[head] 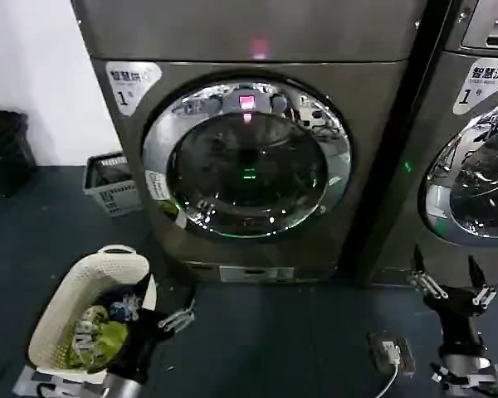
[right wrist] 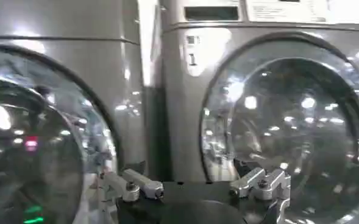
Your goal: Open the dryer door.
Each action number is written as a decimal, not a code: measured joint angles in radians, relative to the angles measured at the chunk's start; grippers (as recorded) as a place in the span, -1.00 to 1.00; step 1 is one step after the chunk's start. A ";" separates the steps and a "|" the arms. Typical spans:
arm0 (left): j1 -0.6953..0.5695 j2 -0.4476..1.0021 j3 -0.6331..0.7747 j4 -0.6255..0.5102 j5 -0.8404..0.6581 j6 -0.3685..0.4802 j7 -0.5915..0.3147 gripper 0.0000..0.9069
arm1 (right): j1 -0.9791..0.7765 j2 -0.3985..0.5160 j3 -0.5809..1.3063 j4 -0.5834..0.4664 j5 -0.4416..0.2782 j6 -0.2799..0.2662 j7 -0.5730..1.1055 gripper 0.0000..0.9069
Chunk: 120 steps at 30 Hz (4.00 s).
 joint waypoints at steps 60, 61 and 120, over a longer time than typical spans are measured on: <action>0.035 -0.013 0.006 -0.027 0.032 0.017 0.016 1.00 | 1.070 -0.154 -1.024 -0.707 0.010 -0.108 -0.161 1.00; 0.034 -0.013 0.005 -0.027 0.033 0.017 0.016 1.00 | 1.077 -0.146 -1.028 -0.716 0.011 -0.108 -0.160 1.00; 0.055 -0.022 0.039 -0.059 0.061 0.029 0.003 1.00 | 1.224 0.131 -1.108 -1.066 -0.018 -0.067 -0.097 1.00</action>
